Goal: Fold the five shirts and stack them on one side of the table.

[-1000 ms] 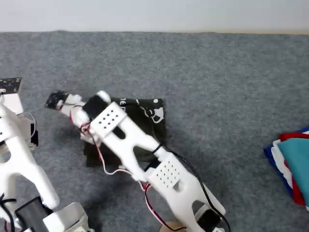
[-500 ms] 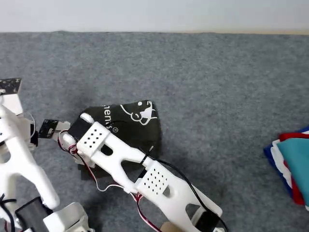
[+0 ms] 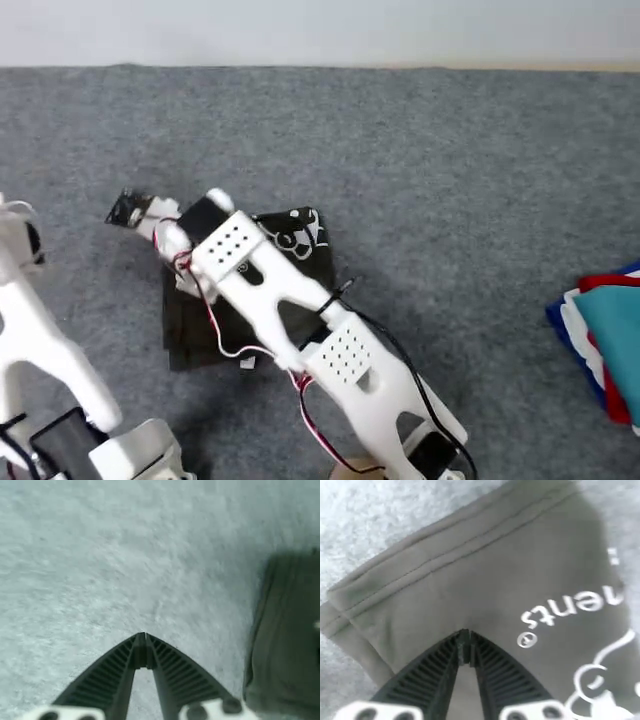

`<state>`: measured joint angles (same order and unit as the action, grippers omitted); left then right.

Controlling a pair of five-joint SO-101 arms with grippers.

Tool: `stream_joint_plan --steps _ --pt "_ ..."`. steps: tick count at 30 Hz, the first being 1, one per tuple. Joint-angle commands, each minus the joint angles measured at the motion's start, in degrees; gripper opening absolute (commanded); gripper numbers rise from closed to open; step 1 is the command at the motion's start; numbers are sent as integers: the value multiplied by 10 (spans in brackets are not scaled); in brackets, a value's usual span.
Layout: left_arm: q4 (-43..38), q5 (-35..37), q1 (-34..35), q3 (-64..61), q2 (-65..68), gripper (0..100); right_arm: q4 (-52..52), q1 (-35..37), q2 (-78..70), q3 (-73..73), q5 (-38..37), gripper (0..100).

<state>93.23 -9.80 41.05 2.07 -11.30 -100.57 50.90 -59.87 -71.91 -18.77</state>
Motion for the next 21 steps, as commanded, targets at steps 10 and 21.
stream_joint_plan --steps 10,21 --pt "73 1 101 167 -80 2 -24 -130 245 130 72 150" --pt "25 -48 103 -75 -194 2 -18 -134 397 491 75 36"
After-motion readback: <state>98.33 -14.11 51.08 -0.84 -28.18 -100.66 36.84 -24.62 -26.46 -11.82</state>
